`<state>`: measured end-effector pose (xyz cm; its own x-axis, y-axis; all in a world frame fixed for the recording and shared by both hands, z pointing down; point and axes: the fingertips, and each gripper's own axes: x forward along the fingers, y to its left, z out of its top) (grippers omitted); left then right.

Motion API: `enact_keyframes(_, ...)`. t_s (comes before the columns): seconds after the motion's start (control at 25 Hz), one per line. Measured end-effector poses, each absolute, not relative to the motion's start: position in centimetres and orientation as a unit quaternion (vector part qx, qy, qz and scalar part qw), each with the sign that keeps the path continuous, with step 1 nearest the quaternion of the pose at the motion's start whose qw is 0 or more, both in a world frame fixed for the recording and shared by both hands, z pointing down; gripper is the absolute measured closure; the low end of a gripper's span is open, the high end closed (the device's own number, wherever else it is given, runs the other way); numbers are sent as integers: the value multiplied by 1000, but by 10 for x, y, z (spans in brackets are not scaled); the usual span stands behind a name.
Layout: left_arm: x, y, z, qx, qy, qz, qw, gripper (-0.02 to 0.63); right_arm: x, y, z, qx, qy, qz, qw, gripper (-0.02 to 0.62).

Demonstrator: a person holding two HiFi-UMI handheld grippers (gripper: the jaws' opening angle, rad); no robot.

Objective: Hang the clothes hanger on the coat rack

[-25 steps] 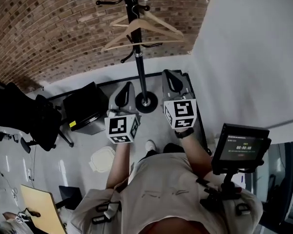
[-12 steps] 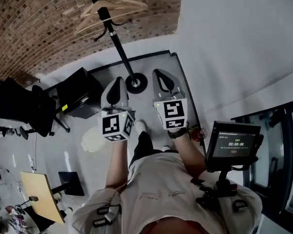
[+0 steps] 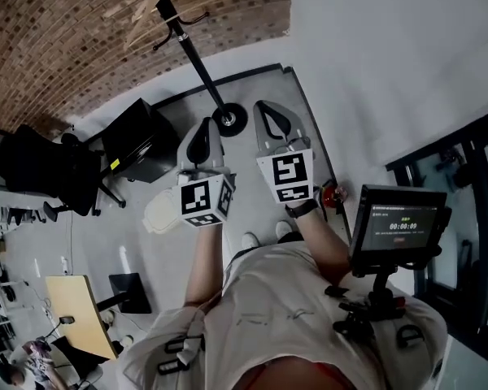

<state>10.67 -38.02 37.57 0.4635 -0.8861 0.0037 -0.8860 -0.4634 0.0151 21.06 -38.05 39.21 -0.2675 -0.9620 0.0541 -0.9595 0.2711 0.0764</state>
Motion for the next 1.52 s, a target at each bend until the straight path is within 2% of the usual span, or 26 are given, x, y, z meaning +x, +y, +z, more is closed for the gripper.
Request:
enact_keyframes(0.12,102,-370,376,860,-506,-23,60,604,207,-374,379,618,-785,-20,36,592)
enact_keyframes(0.36,62,-350,354,863,-503,-43,26,604,159,-360,358,611,-791,-29,15,593)
enact_keyframes(0.64,41,-353,365,852,-524,-18,9,603,121,-358,382,577,-816,10,33,593)
enact_keyframes(1.52,36,-361,364,856,-517,-18,10,604,122,-361,362,585,-810,-19,30,592)
